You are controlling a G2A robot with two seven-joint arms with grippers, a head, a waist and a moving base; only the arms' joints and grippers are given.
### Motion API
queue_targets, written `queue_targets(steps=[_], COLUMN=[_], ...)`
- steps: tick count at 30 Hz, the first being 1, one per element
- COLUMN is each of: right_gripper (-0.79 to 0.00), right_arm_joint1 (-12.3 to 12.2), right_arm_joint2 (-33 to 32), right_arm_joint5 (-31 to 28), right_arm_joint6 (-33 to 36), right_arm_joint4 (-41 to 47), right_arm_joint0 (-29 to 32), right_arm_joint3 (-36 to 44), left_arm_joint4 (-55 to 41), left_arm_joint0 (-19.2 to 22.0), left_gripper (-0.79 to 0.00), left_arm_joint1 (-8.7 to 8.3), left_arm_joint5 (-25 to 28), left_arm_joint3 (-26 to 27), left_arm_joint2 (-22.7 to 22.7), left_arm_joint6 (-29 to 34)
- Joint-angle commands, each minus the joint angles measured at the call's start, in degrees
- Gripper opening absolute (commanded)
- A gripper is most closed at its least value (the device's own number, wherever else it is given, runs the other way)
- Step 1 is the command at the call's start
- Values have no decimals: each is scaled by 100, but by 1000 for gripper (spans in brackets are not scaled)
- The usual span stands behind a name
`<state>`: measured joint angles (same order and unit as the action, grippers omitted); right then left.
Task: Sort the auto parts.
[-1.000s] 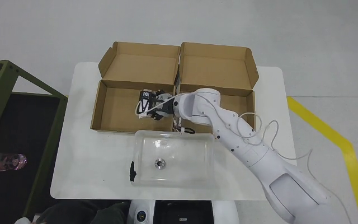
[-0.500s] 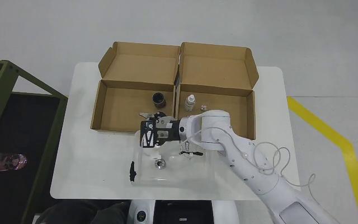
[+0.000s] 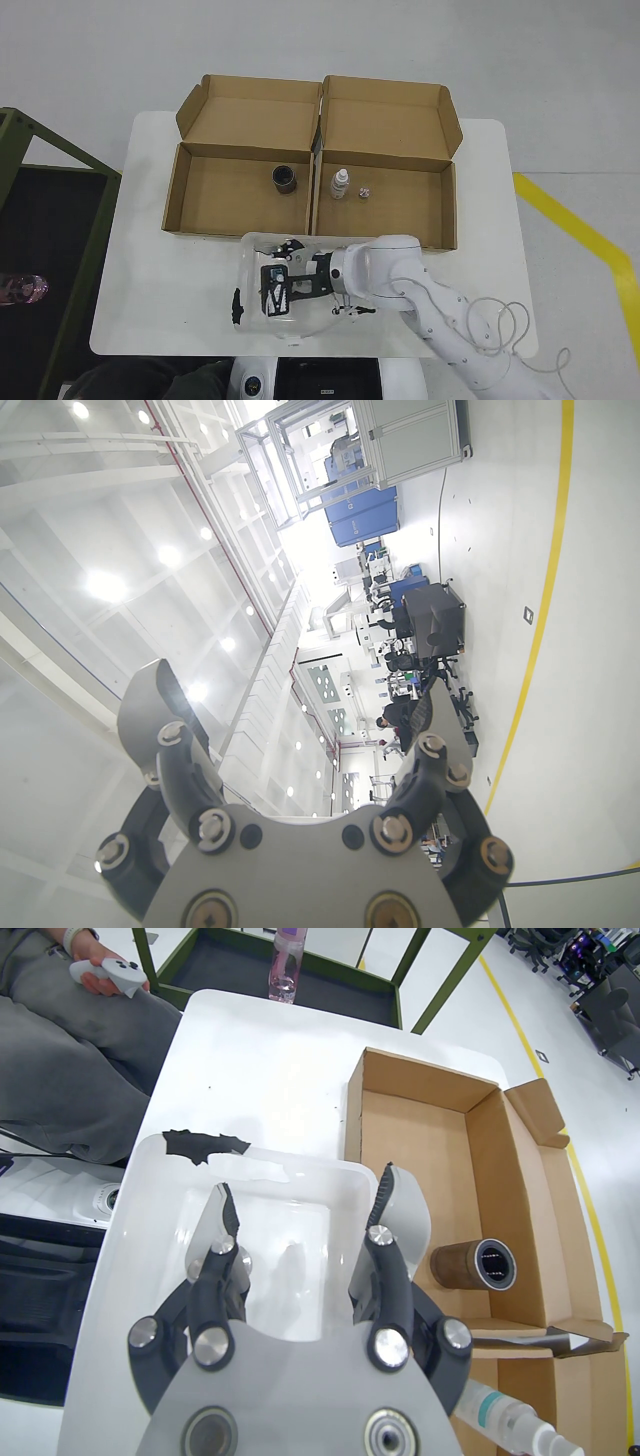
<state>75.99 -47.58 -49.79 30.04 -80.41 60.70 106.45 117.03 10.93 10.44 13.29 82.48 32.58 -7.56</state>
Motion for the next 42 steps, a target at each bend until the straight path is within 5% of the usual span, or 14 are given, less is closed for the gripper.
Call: queue_targets(steps=[1, 17, 42], right_gripper=[-311, -329, -406], right_arm_joint1=[-25, -191, -66], right_arm_joint2=[6, 58, 647], right_arm_joint5=[-30, -111, 174], right_arm_joint6=[-13, -297, -442], right_arm_joint4=[-90, -756, -879], right_arm_joint0=[82, 507, 54], right_arm_joint3=[27, -326, -1309], left_arm_joint4=[0, 0, 0], left_arm_joint0=[0, 0, 0], left_gripper=[0, 0, 0], left_arm_joint1=[0, 0, 0], left_arm_joint5=[0, 0, 0], left_arm_joint3=[0, 0, 0], left_arm_joint2=[0, 0, 0], left_arm_joint6=[0, 0, 0])
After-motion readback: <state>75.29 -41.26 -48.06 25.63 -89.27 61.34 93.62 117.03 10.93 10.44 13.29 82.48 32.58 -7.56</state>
